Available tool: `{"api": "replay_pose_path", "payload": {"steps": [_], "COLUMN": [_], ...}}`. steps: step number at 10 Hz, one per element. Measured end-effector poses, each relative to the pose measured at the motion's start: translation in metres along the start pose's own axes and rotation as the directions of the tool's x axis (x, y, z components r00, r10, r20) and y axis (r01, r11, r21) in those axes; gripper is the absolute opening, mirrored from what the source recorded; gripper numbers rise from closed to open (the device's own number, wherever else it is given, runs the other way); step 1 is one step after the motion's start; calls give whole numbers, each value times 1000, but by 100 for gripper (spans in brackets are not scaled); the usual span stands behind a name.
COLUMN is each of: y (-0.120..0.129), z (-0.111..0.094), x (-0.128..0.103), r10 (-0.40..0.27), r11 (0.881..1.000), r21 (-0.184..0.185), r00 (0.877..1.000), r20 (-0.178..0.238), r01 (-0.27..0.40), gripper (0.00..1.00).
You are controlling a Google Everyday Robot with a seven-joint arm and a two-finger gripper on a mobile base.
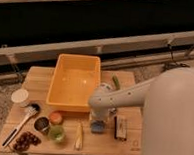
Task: Place sponge in plastic cup
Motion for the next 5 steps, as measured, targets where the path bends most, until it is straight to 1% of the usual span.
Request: {"api": "replay_pose_path", "payload": {"steps": [1, 2, 5], "y": [-1, -4, -6], "z": [0, -4, -22], "x": [1, 4, 17], "r10": [4, 10, 24], "r11": [1000, 1000, 1000], "r21": [6, 13, 12], "r00": [1000, 1000, 1000], "r20": [-1, 2, 10], "r01": [-4, -10, -24], "gripper": [43, 30, 4]}}
